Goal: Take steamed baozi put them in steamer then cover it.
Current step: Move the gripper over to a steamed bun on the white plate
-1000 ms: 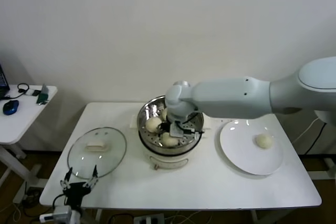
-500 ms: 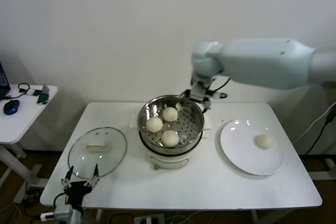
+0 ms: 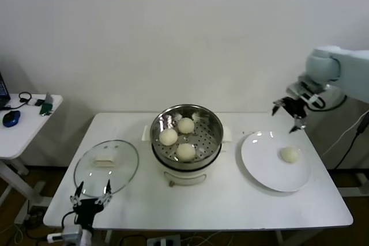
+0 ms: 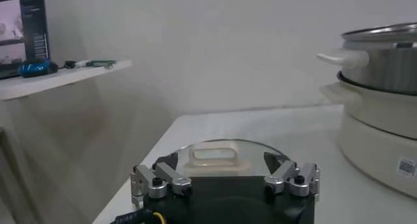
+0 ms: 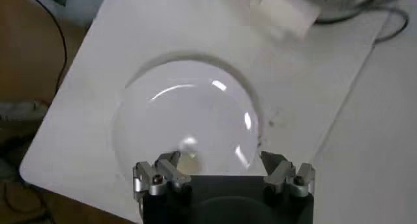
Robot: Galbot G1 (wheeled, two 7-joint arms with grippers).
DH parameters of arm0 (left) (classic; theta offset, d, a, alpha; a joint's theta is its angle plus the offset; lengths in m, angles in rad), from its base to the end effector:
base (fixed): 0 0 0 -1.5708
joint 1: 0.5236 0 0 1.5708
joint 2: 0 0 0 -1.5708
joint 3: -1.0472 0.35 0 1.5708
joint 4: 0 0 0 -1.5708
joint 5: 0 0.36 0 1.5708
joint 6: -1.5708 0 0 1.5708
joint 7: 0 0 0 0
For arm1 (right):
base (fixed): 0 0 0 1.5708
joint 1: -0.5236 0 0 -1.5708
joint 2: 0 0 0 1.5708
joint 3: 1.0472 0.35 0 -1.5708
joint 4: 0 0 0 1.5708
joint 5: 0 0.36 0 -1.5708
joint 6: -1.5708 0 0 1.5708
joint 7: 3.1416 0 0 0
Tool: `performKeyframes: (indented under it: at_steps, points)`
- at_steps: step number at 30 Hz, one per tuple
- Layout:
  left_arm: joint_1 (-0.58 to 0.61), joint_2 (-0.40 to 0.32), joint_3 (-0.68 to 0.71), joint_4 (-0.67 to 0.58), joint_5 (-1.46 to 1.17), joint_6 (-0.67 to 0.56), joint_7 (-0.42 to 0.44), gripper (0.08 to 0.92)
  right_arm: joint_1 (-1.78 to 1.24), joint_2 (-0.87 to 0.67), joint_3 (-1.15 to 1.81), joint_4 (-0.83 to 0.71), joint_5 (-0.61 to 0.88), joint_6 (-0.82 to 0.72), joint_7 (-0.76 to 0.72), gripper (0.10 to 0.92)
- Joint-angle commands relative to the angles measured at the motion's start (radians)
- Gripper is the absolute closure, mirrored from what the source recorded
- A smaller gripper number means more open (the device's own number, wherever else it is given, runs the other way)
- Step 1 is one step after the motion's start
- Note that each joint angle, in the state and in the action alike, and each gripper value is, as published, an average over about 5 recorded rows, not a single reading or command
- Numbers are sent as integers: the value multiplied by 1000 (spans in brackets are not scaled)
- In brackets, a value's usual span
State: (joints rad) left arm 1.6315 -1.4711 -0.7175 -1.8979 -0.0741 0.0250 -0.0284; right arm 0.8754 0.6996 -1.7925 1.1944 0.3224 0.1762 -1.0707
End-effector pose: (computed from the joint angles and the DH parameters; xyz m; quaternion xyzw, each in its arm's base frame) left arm 0.1540 0.0887 -0.3736 0.0841 -0.9864 -0.0515 0.1318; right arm 0.5465 -0.2106 -0.0413 0.5445 -0.4422 0.6159 0.3585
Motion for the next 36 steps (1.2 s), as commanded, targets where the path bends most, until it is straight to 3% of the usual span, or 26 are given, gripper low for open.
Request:
performKeyframes:
  at_steps: [1, 18, 32, 36]
  points:
    - [7, -10, -5, 8, 0, -7, -2, 177, -416, -127, 330, -242, -177, -18, 15, 203]
    - [13, -18, -20, 33, 6, -17, -7, 177, -742, 88, 652, -546, -275, 0, 74, 203]
    - [11, -21, -18, 38, 10, -15, -9, 177, -769, 154, 701, -611, -320, 0, 125, 206]
    - [13, -21, -17, 34, 10, -15, -9, 177, -753, 146, 692, -593, -320, -7, 108, 249]
